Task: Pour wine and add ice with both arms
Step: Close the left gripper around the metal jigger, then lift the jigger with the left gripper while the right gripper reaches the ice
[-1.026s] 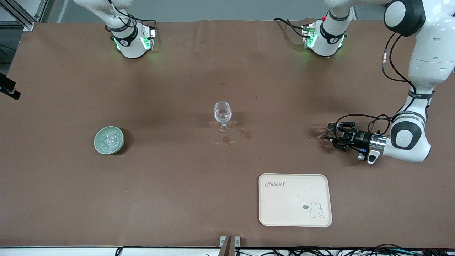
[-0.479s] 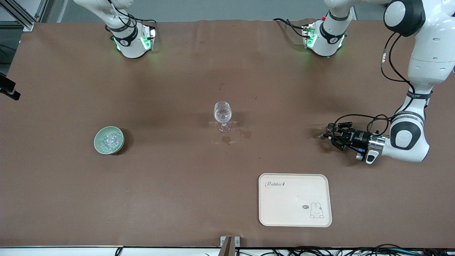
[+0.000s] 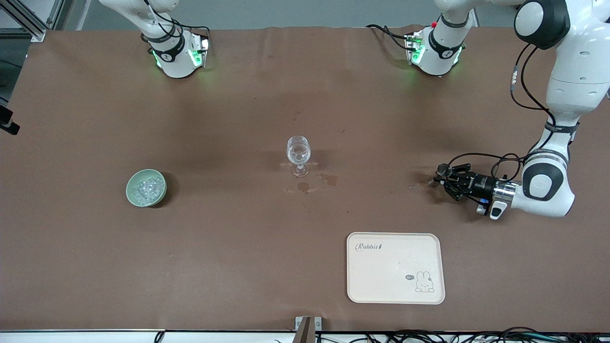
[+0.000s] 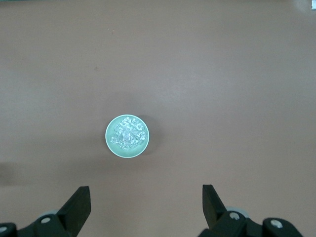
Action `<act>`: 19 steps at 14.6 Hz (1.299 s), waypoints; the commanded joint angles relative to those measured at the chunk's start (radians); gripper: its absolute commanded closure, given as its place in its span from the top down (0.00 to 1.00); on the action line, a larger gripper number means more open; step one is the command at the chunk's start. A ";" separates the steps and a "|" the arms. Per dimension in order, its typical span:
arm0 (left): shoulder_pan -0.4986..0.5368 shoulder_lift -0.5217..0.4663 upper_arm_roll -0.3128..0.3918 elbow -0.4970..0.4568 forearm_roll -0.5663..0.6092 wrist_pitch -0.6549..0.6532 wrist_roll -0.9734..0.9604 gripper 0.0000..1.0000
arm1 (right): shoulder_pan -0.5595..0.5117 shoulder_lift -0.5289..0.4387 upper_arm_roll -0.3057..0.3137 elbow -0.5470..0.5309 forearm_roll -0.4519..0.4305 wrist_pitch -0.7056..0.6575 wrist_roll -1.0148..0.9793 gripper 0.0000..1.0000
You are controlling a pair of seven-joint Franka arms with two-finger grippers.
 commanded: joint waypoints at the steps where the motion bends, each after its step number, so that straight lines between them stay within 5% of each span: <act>1: -0.005 -0.001 0.001 0.009 -0.022 -0.010 0.004 0.02 | -0.012 -0.011 0.007 -0.018 0.011 0.026 0.000 1.00; 6: -0.008 -0.011 -0.005 0.038 -0.025 -0.025 -0.004 0.01 | 0.075 -0.011 -0.081 -0.018 0.011 0.023 0.000 1.00; 9: -0.013 -0.029 -0.013 0.086 -0.051 -0.087 -0.051 0.01 | 0.258 -0.006 -0.276 -0.019 0.012 0.021 0.000 1.00; 16: -0.019 -0.175 -0.154 0.092 -0.048 -0.084 -0.260 0.01 | 0.264 0.020 -0.234 -0.316 0.041 0.272 -0.002 1.00; 19: -0.072 -0.222 -0.179 0.089 -0.031 -0.078 -0.287 0.00 | 0.226 0.049 -0.169 -0.468 0.041 0.450 0.000 1.00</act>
